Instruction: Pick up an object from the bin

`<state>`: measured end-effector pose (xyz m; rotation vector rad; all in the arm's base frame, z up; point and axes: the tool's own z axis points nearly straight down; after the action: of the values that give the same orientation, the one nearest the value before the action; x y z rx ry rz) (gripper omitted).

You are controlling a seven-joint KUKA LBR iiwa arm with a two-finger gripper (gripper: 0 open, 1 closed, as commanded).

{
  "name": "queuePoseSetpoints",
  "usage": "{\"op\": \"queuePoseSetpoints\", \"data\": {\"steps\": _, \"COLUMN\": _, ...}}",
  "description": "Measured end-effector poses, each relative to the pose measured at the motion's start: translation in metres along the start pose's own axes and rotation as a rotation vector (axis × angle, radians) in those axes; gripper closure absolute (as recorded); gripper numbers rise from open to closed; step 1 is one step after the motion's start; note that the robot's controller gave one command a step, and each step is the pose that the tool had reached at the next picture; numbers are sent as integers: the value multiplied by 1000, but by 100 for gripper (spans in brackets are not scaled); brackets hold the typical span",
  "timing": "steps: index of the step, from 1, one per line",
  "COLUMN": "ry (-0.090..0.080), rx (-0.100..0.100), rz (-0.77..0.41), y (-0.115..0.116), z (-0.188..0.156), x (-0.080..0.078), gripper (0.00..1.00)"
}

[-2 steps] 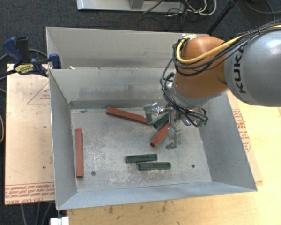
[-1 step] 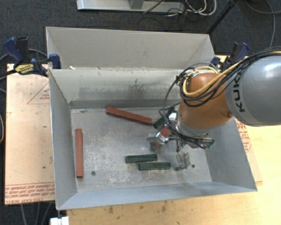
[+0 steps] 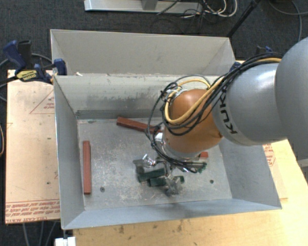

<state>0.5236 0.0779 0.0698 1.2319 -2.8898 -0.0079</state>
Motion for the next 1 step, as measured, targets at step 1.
{"op": "queuePoseSetpoints", "data": {"steps": 1, "ry": 0, "rx": 3, "rz": 8, "y": -4, "z": 0, "x": 3, "gripper": 100}}
